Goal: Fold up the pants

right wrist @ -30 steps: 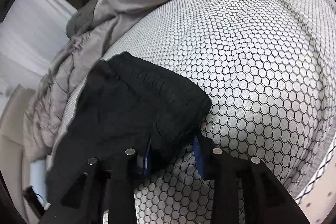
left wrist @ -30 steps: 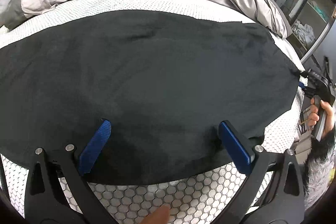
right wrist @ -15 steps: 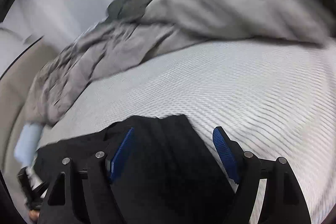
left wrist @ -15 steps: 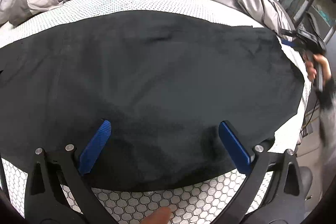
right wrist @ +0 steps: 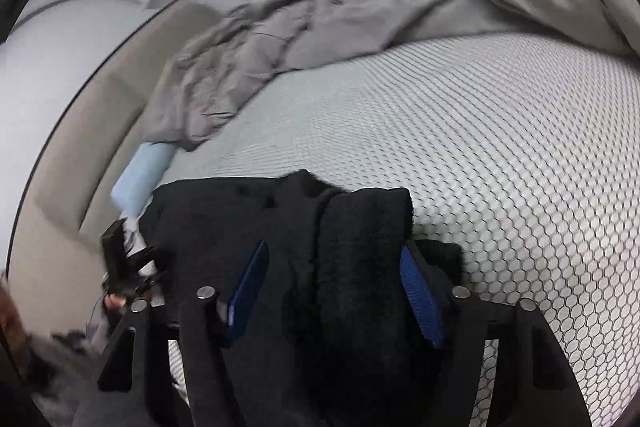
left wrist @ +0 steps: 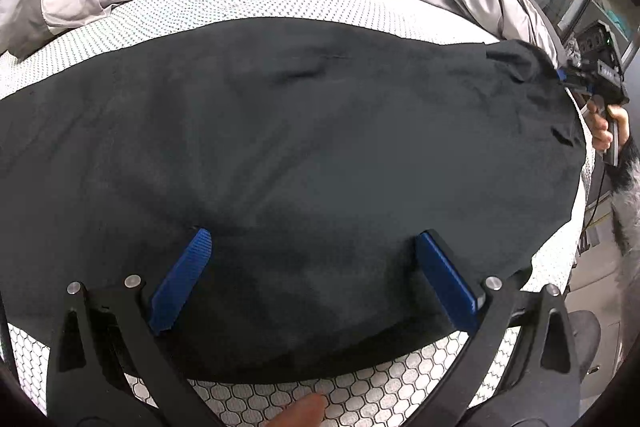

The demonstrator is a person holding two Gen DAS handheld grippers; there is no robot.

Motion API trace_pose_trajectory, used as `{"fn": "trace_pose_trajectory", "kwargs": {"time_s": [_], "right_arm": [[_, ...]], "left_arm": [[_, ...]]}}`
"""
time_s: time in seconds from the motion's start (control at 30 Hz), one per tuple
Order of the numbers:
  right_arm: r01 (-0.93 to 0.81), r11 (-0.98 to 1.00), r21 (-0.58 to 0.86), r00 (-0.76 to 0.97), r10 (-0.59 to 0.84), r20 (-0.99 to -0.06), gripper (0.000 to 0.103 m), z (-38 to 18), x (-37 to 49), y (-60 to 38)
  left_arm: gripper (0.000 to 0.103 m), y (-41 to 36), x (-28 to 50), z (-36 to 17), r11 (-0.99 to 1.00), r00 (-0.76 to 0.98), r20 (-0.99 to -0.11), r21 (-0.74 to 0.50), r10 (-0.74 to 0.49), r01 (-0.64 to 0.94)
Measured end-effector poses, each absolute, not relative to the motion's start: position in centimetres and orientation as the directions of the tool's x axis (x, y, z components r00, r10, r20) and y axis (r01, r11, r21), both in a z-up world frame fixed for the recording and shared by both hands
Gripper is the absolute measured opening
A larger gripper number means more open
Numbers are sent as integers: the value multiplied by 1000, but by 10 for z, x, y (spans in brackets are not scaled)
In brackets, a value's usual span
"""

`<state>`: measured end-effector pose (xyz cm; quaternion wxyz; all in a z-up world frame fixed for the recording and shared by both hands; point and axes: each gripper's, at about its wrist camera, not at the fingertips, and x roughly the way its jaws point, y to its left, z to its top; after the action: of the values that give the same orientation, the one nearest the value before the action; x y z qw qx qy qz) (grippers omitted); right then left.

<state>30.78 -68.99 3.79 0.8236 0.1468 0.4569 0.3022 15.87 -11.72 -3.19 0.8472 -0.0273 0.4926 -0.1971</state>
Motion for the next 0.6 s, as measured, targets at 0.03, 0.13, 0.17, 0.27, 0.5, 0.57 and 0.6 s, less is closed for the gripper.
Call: {"fn": "trace_pose_trajectory", "kwargs": {"time_s": [0.03,0.13,0.17,0.27,0.5,0.57,0.6], "right_arm": [[-375,757,535,401,653,-643,68,41,307,-691],[-377,739,559,384,674,-631,61,41,308,-692],[-381,736,559,373,676,-636,56,39,310,-691],[-425,711,561,355,701,-619,51,45,309,-682],[-442,716,541,368,694,-619,49,48,316,-670],[-449,720,529,373,689,-622,49,53,315,-670],[-454,720,525,372,689,-622,49,56,312,-672]], "left_arm": [[102,-118,158,-32,921,437,-825,-237,-359,309],[102,-120,157,-32,921,433,-830,-226,-352,316],[102,-122,156,-32,918,427,-830,-230,-358,323],[102,-121,153,-26,890,404,-813,-283,-420,356],[102,-122,156,-25,888,397,-812,-299,-429,349],[102,-121,155,-24,888,398,-811,-299,-429,348],[102,-120,155,-24,889,400,-810,-300,-429,345]]}}
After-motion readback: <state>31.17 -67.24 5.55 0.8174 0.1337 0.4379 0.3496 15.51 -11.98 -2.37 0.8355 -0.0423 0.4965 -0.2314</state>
